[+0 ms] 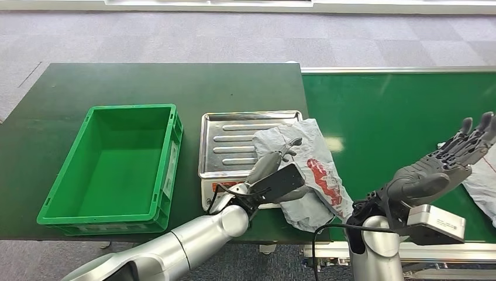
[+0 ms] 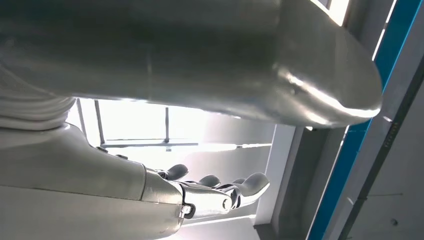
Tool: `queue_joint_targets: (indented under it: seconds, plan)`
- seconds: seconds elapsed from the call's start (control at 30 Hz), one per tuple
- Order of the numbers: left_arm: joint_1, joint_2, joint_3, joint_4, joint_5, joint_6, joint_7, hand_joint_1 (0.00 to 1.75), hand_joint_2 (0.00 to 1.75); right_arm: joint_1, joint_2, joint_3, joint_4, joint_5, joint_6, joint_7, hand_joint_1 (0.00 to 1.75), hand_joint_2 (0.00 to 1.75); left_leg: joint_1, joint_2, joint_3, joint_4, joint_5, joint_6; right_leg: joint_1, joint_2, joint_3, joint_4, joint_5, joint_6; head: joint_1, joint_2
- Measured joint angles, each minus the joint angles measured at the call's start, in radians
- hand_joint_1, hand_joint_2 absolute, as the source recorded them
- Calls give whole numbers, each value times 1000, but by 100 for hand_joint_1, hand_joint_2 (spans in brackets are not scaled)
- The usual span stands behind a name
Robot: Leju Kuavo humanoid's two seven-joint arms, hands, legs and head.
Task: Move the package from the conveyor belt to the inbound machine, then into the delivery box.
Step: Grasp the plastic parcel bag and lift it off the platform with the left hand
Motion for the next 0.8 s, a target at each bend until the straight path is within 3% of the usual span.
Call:
queue_joint_targets:
  seconds: [0.47,0.5,0.6,0.63,0.8]
  plan:
    - [5,-2,-112,-79,-5,70,44,0,175,5,0,0,-1,15,19,0,0,0,0,0,0,0,0,0,0,0,0,0,0,0,0,0]
    - [5,-2,-120,-79,-10,75,48,22,175,5,0,0,-1,15,20,0,0,0,0,0,0,0,0,0,0,0,0,0,0,0,0,0]
    - [6,-2,-142,-79,-27,86,68,153,175,6,0,0,-1,15,21,0,0,0,0,0,0,0,0,0,0,0,0,0,0,0,0,0]
    - [6,-2,-150,-79,-38,90,83,175,175,6,0,0,-1,14,22,0,0,0,0,0,0,0,0,0,0,0,0,0,0,0,0,0]
    - [11,-2,-186,-76,-91,110,142,175,175,6,5,0,-1,12,24,0,0,0,0,0,0,0,0,0,0,0,0,0,0,0,0,0]
